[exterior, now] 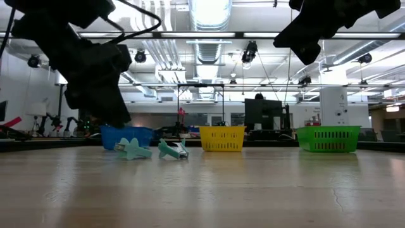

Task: Pick and place Stapler, Stapler remover, tape
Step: Put the left light blue staple remover into the blue bin, then put the light blue staple remover into the blue bin

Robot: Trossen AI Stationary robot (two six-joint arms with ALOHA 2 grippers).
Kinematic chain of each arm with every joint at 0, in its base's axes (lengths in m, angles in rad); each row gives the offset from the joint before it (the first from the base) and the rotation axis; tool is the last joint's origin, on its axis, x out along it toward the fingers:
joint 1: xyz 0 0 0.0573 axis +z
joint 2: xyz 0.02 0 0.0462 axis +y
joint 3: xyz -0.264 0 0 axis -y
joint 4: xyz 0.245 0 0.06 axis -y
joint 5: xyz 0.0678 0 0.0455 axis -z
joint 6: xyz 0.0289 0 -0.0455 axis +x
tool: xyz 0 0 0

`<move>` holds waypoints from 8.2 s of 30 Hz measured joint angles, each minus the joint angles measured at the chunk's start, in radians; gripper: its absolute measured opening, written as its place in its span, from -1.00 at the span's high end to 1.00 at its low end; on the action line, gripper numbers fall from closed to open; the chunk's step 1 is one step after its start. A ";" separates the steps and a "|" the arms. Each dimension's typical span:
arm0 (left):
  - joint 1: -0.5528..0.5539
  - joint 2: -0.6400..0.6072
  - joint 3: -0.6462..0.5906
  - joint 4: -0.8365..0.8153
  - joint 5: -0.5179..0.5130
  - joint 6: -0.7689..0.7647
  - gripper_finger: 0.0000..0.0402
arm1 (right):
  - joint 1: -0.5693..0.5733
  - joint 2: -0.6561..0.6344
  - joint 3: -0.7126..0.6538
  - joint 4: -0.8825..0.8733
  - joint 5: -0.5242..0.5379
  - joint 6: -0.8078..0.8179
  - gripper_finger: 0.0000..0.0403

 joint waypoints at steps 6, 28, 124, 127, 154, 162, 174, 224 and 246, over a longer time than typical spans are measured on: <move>-0.006 0.036 -0.020 0.016 -0.044 -0.008 0.01 | 0.000 0.000 0.000 0.002 0.023 0.000 0.83; -0.015 0.133 -0.025 0.094 -0.011 -0.028 0.49 | 0.000 0.001 -0.035 0.029 0.025 0.001 0.83; 0.580 0.010 -0.026 -0.082 -0.434 0.202 0.70 | 0.000 0.000 -0.076 0.081 0.024 0.007 0.83; 0.579 0.010 -0.022 -0.066 -0.433 0.250 0.57 | 0.000 0.000 -0.077 0.081 0.024 0.007 0.83; 0.087 -0.045 0.015 0.216 0.020 0.886 0.51 | 0.000 0.000 -0.077 0.080 0.024 -0.003 0.83; 0.065 0.046 0.012 0.312 -0.007 0.885 0.53 | 0.000 0.000 -0.077 0.096 0.024 0.000 0.83; 0.045 0.197 0.083 0.364 -0.020 0.841 0.51 | 0.000 0.000 -0.080 0.095 0.024 -0.002 0.83; 0.019 0.359 0.107 0.297 -0.017 1.019 0.42 | 0.000 0.000 -0.110 0.134 0.024 0.027 0.83; 0.015 0.356 0.131 0.380 -0.006 0.901 0.59 | 0.000 0.000 -0.126 0.155 0.024 0.027 0.83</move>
